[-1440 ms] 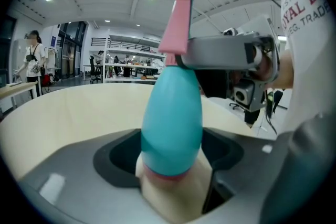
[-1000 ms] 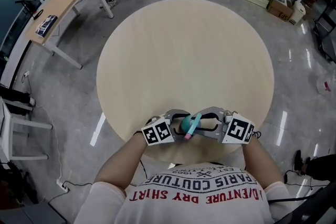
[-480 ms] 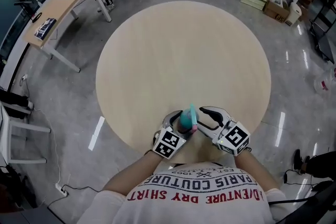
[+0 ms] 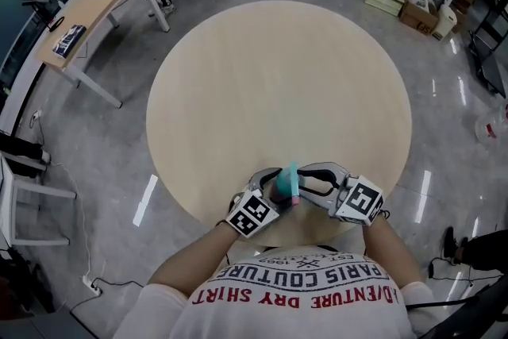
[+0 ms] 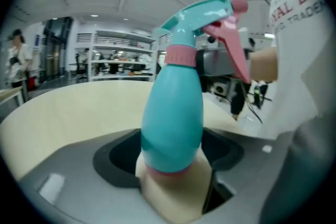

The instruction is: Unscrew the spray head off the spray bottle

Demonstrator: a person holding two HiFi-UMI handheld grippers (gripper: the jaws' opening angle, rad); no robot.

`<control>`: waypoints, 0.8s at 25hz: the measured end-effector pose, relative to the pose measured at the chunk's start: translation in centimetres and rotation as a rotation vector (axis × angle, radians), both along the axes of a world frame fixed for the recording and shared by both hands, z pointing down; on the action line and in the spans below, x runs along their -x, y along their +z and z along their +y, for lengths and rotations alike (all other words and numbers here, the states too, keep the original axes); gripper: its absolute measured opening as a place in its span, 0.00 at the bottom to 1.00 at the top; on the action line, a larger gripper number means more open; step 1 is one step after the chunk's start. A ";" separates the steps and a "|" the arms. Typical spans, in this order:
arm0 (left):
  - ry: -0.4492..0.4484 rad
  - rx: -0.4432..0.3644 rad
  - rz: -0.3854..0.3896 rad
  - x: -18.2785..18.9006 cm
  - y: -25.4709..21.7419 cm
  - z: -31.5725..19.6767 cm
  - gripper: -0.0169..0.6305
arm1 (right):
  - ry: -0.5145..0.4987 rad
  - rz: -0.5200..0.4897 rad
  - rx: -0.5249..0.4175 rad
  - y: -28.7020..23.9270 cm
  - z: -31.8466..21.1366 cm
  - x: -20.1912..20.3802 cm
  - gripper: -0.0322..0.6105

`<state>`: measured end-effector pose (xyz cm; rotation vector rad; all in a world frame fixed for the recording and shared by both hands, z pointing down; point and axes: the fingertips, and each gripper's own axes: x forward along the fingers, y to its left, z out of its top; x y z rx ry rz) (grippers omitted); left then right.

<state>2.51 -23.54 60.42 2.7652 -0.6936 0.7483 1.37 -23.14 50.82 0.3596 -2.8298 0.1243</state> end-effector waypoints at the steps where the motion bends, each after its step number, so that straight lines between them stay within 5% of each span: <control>1: 0.110 -0.001 -0.002 0.2 0.0 0.6 0.57 | -0.082 0.018 0.003 0.0 0.5 0.0 0.25; 5: 0.393 0.026 -0.045 0.9 0.0 1.9 0.57 | -0.246 0.084 0.034 0.0 1.5 0.5 0.21; 9: 0.409 0.033 -0.055 0.9 -0.1 1.9 0.57 | -0.216 0.055 0.054 0.0 1.4 0.5 0.22; 14: 0.118 0.020 -0.010 1.5 -0.1 -0.6 0.57 | 0.028 -0.090 0.114 -1.3 -0.7 -2.6 0.34; 20: -0.285 0.014 0.006 1.8 -0.1 -2.4 0.57 | 0.193 -0.140 0.039 -2.7 -0.8 -2.3 0.45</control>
